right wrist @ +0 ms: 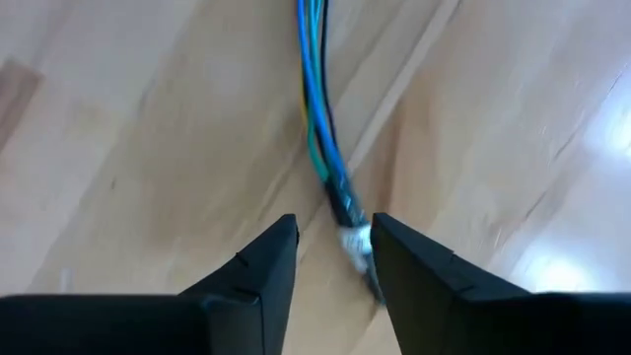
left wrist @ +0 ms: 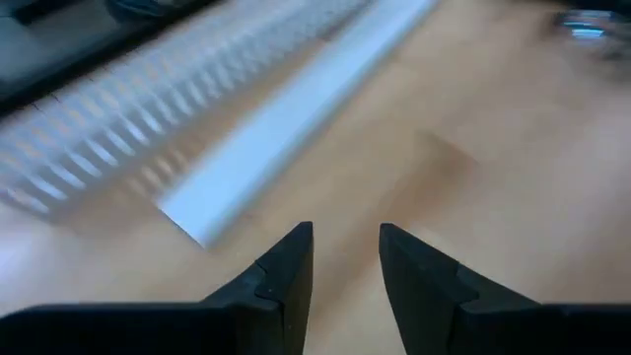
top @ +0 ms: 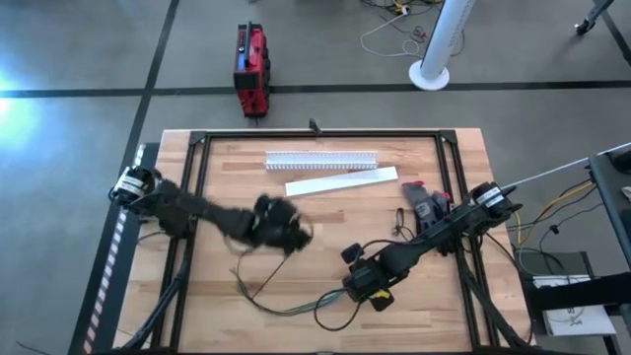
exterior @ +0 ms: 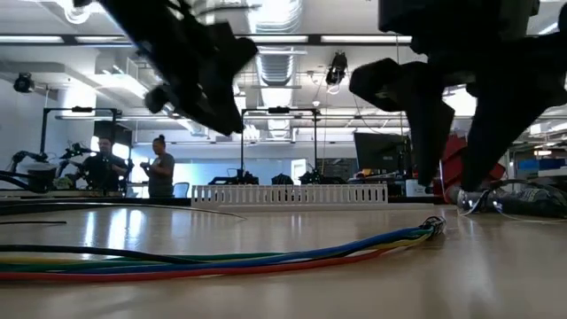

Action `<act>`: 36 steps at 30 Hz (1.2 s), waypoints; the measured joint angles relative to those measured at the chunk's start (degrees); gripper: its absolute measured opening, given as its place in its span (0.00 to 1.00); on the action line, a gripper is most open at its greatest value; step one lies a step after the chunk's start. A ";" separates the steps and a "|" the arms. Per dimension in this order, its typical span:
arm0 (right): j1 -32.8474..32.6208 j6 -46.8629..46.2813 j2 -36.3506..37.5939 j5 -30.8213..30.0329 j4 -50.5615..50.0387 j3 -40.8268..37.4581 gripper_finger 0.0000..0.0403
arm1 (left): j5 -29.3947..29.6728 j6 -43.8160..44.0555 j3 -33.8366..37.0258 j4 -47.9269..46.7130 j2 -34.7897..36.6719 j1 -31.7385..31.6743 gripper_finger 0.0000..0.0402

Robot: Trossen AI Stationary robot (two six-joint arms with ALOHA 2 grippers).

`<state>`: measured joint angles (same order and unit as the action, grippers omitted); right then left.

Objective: Ziptie cables
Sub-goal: Move the white cable duct to the center of the table

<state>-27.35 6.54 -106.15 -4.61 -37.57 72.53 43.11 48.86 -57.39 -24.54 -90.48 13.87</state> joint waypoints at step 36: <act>4.91 -3.24 -0.50 7.83 14.27 -8.34 0.26 | -41.06 -61.91 -7.53 5.26 -13.67 -47.29 0.30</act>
<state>-22.44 3.31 -106.65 3.22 -23.30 64.20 2.05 -13.05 -64.92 -19.28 -104.15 -33.42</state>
